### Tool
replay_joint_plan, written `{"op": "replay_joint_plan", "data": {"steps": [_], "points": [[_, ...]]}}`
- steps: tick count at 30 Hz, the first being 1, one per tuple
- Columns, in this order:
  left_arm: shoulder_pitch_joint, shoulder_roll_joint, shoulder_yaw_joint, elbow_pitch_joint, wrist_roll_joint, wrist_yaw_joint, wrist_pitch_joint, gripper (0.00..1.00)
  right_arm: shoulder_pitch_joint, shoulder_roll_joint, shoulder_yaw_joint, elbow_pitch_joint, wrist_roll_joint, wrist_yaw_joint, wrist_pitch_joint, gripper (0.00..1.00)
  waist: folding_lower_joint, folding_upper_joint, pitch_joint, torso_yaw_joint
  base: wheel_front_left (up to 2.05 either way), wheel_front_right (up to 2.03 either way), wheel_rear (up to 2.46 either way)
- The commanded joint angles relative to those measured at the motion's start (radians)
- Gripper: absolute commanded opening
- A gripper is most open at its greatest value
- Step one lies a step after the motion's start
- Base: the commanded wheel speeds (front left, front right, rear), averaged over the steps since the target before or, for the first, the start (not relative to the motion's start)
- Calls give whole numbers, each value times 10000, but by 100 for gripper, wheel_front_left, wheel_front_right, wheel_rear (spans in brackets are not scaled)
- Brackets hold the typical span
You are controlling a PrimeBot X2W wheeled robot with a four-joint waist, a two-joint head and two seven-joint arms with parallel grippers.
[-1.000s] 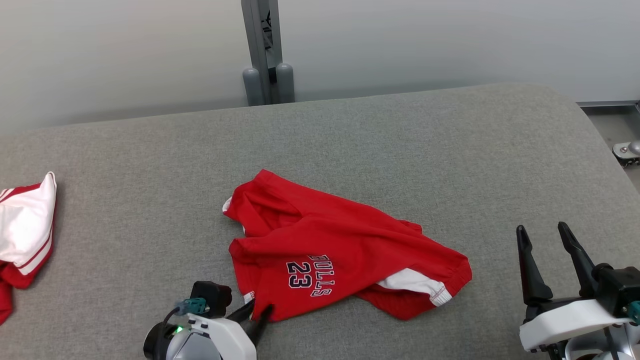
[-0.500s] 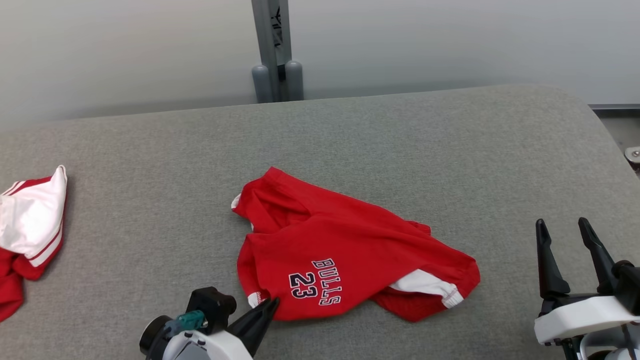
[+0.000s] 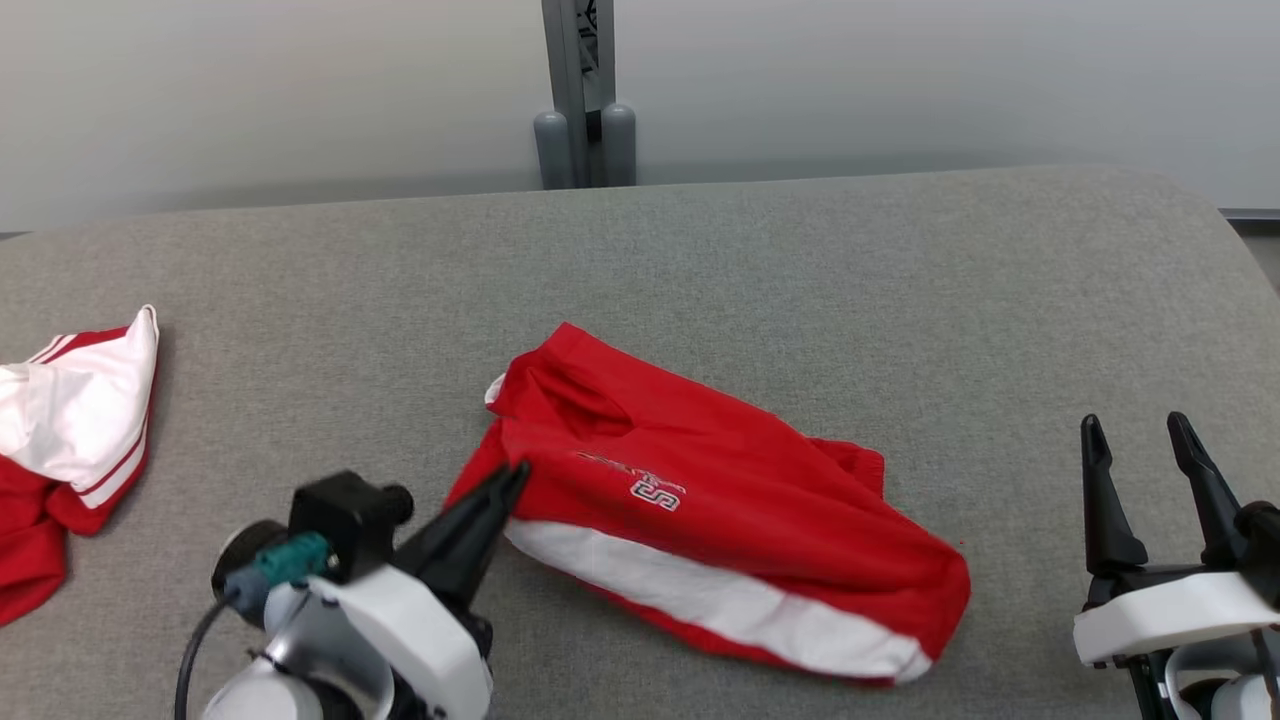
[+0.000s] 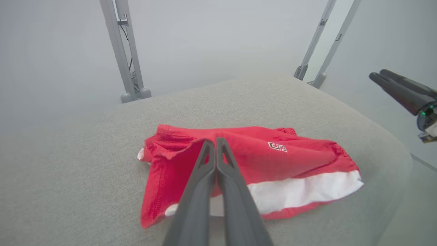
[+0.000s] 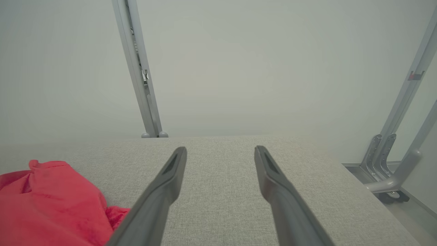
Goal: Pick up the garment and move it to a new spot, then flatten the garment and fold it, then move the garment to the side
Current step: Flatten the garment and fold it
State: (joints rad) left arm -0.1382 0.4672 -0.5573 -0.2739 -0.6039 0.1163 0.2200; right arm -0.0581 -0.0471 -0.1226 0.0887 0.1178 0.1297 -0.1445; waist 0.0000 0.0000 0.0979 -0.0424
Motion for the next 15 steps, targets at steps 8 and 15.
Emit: {"op": "replay_joint_plan", "data": {"steps": [8,15], "points": [[-1735,-1018,613,3473,-1017,-535,-450,0,-407,-67,203,110,114,20,-119,100,0,0,308,-383,0,0,0],[-2654,-1874,861,6536,-1363,-821,-1186,100,-410,-68,293,228,173,20,-159,100,0,0,424,-489,0,0,0]]}}
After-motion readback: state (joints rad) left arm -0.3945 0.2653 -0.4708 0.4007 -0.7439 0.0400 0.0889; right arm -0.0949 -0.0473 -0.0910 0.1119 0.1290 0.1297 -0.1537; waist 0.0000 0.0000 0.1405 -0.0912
